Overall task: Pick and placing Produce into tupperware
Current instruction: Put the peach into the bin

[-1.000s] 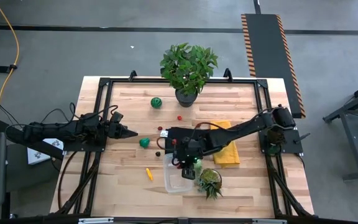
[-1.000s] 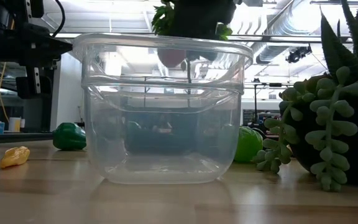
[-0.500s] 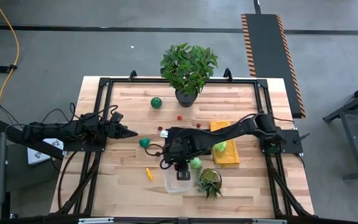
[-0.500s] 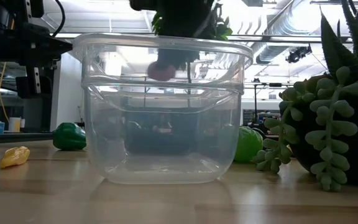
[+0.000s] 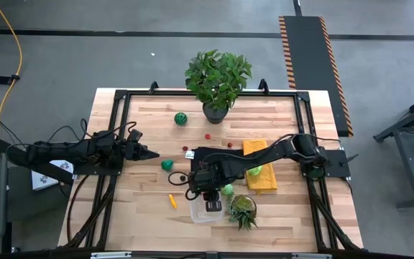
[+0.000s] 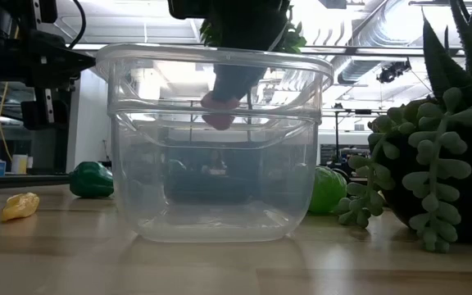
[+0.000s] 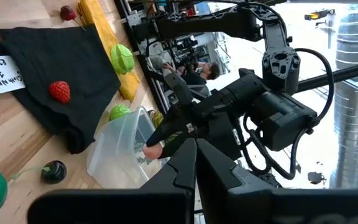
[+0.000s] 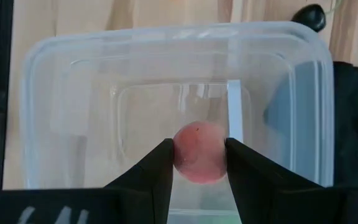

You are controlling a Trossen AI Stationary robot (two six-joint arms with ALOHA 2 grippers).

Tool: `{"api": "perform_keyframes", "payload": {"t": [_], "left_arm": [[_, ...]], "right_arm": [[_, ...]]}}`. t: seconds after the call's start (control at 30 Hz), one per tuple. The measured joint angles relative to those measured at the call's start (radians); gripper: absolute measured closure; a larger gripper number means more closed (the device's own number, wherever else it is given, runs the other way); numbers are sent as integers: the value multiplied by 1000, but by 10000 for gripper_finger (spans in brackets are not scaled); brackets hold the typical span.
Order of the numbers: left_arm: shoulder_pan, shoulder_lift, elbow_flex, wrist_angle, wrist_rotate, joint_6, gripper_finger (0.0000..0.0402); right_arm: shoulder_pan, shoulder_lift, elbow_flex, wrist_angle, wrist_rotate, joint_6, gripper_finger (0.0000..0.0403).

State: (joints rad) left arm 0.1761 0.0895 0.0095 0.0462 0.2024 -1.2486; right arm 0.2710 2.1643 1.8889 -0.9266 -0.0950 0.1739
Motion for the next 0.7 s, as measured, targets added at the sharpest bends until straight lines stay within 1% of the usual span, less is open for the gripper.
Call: {"api": "perform_keyframes", "payload": {"t": [0.43,0.7], "left_arm": [[0,0,0,1,0,12,401],[0,0,0,0,0,14,401]], "right_arm": [[5,24,-1,-11,-37,-17,279],[5,24,-1,-7,-38,-18,260]]}}
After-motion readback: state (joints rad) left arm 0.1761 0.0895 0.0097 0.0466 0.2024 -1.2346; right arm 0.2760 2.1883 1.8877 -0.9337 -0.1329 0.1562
